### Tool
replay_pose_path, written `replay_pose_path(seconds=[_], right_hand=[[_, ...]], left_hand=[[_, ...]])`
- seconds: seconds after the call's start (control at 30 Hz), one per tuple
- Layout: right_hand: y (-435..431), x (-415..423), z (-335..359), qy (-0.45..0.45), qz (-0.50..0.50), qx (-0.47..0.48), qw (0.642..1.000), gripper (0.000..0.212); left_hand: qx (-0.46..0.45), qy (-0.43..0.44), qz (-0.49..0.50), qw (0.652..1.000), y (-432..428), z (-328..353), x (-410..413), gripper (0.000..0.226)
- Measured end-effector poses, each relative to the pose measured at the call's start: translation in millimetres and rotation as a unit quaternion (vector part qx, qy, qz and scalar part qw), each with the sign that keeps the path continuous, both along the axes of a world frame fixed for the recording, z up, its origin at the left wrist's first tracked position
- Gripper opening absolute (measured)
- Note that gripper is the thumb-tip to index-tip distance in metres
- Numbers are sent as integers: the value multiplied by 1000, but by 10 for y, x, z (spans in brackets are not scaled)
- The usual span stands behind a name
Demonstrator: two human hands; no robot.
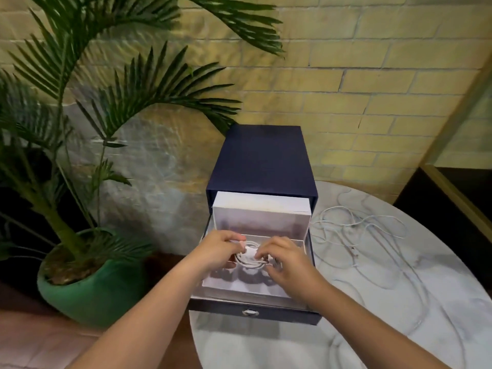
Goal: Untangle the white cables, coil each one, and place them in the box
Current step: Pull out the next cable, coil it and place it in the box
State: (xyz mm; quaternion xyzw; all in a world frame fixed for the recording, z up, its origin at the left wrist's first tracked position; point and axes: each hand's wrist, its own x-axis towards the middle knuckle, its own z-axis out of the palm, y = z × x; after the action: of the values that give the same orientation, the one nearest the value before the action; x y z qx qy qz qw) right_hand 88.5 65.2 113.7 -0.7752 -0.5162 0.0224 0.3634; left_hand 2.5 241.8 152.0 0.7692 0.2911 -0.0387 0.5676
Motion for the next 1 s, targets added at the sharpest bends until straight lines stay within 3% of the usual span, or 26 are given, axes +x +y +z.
replay_pose_path(seconds=[0.1,0.3,0.43,0.53,0.63,0.77,0.87,1.0], right_hand=[[11,-17,-18,-42,-13,-6,999,28],[17,-72,1,-2,-56,-12,998,28],[16,-72,3,34,-89,-6,995,29],[24,-48,-26,12,-75,-39,996,27],[52,-30,-64,-15,-59,-81,995,26],[-6,0,-51,-34,-72,-96,992,23],[-174,57,7,-74,-116,-55,989,18],[-423,123,25,-127,-162,-46,977,20]], left_hand=[[5,6,-24,1000,44,-41,47,16],[18,19,-65,998,89,-59,92,17],[-23,40,-92,995,103,-87,117,36],[-17,13,-89,996,57,-143,164,16],[-16,-3,-77,997,25,-216,199,33],[15,-37,-56,998,32,-344,235,38],[50,-46,-55,996,27,-425,232,39],[133,-51,-99,985,22,-466,206,42]])
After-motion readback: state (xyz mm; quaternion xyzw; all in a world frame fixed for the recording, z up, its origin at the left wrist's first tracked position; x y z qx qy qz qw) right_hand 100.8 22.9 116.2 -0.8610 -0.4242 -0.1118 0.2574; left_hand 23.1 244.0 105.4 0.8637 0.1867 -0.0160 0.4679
